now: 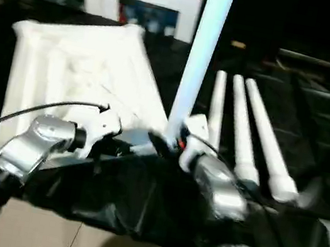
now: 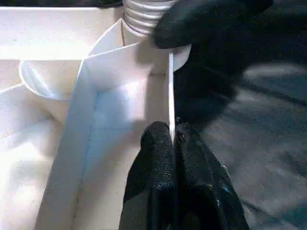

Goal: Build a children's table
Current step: Rotate leg to tighten

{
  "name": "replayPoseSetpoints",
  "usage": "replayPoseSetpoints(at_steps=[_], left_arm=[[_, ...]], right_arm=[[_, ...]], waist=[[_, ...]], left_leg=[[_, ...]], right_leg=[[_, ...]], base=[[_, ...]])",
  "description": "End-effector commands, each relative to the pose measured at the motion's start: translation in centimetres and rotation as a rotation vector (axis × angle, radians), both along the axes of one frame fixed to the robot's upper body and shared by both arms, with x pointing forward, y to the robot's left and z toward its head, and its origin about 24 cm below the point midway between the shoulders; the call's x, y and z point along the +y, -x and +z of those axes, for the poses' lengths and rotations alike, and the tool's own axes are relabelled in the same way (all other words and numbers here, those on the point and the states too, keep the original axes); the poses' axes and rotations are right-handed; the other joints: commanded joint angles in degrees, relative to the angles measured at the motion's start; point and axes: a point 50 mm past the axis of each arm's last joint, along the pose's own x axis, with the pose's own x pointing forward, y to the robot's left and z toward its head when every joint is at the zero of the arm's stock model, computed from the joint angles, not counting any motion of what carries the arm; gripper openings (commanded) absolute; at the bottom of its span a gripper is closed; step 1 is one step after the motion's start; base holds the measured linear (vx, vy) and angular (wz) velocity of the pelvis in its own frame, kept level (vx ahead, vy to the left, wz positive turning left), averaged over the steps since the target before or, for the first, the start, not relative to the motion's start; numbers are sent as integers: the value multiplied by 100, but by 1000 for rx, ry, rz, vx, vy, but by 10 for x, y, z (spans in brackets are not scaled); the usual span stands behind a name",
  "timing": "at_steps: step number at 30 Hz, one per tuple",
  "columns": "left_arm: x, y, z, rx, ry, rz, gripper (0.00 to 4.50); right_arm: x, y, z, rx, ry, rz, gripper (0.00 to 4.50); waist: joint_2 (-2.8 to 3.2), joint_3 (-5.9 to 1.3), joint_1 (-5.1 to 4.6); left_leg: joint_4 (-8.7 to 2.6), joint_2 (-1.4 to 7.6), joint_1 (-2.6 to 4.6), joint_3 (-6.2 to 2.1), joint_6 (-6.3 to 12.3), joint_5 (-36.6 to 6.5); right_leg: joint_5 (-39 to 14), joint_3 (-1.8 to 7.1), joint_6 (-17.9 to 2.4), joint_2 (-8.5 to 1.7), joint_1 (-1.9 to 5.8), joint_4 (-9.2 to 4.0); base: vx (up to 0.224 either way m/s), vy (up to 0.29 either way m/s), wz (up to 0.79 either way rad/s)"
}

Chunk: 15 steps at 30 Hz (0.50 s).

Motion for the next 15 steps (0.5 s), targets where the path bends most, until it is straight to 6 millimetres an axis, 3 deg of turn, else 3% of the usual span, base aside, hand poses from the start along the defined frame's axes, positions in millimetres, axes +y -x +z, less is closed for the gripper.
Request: replayPoseSetpoints(at_steps=[1,4,5,10,15], left_arm=[[-7,3,3,-5,23,-80,0],[-2,5,3,11,7,-116,0],[0,7,2,21,-1,-136,0],[7,10,2,48,-30,-198,0],[10,11,2,64,-35,-224,0]], right_arm=[[10,9,4,-2,-2,150,404],[3,16,5,4,31,221,404],[0,18,5,12,44,248,379],[-3,24,5,36,58,307,353],[-2,30,4,62,54,344,290]], waist=[[22,-365,-4],[22,-358,38],[19,-356,38],[26,-357,58],[25,-360,68]], left_leg=[[-332,319,45,-78,482,-807],[-331,328,47,-74,457,-855],[-334,330,40,-80,440,-870],[-331,331,45,-81,393,-908],[-325,330,45,-80,384,-852]], right_leg=[[-537,269,-1351,-465,312,-325],[-591,265,-1370,-470,315,-330],[-628,262,-1380,-475,314,-327],[-706,259,-1381,-474,316,-328],[-631,258,-1401,-468,318,-317]], base=[[0,0,0],[0,0,0],[0,0,0],[0,0,0],[0,0,0]])
